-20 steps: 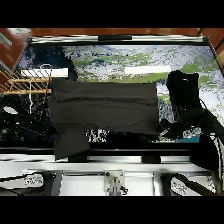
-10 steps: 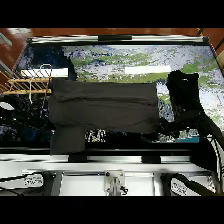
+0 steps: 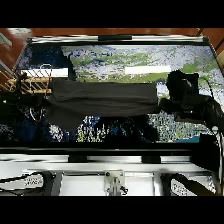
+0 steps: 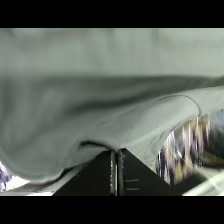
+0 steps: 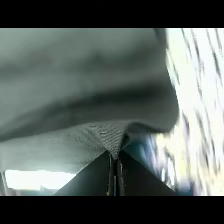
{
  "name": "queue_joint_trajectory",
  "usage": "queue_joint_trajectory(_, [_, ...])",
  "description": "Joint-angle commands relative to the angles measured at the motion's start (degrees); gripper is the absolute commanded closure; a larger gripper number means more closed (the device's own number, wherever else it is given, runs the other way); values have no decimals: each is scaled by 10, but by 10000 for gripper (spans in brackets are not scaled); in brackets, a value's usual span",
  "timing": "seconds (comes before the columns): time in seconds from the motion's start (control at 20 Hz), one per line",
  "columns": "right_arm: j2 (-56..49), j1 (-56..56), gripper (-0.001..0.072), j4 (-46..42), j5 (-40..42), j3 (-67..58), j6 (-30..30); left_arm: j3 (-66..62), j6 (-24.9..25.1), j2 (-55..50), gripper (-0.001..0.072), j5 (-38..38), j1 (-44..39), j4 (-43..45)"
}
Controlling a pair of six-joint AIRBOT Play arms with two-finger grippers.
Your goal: Fold the shirts.
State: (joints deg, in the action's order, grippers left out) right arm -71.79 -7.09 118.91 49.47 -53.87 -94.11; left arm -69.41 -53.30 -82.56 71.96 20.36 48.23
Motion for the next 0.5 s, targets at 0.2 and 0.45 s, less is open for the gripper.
queue_joint_trajectory(0.2, [-167,19,627,-19,-67,-182,20,-196,-111,-152,670,-69,-23,-30])
queue_joint_trajectory(0.45, [-241,23,627,-18,-92,-217,20,-249,-106,-235,669,-114,-31,-141])
